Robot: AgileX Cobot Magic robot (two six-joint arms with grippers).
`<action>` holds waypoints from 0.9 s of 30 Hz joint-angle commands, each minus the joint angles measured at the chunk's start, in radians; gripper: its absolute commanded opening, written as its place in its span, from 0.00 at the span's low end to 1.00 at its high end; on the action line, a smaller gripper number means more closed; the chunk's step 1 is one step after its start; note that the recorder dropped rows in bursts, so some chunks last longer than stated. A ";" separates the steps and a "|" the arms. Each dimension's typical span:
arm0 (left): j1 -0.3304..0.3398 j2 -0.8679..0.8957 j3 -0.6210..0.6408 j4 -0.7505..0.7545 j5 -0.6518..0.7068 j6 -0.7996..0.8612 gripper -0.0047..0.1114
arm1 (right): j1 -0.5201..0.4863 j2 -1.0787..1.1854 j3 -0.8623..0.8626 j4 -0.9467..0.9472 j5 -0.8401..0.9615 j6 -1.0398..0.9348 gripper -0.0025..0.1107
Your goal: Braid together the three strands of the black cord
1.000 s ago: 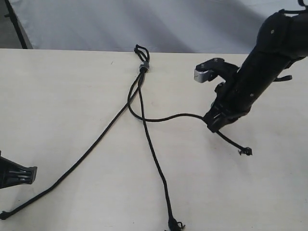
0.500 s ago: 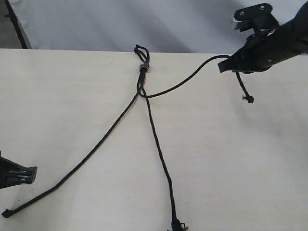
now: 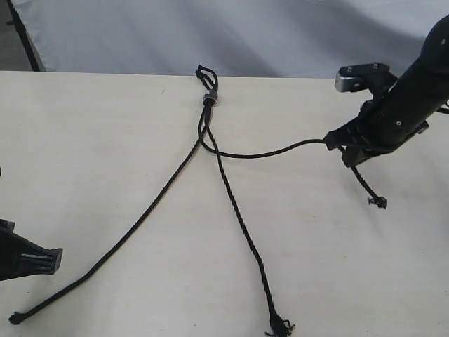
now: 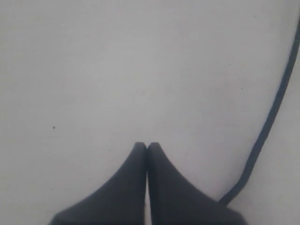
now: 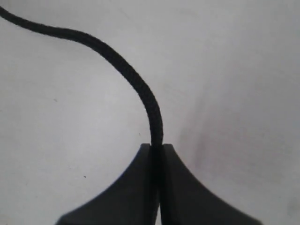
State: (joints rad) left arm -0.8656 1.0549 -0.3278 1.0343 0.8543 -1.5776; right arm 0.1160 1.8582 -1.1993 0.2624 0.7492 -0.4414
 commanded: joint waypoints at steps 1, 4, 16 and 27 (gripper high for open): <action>-0.005 -0.005 0.007 0.006 -0.010 0.004 0.04 | -0.007 0.048 0.014 -0.197 0.026 0.252 0.02; -0.005 -0.005 0.007 0.006 -0.014 0.005 0.04 | -0.005 0.075 0.016 -0.338 0.042 0.413 0.02; -0.005 -0.005 -0.001 0.038 -0.353 0.113 0.04 | 0.014 -0.166 -0.032 -0.450 -0.101 0.482 0.61; -0.005 0.403 -0.452 0.049 -0.560 0.195 0.28 | 0.012 -0.574 0.281 -0.462 -0.554 0.552 0.61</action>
State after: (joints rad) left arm -0.8656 1.3403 -0.6822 1.1088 0.3406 -1.4255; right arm 0.1319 1.3474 -1.0185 -0.1732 0.3257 0.1020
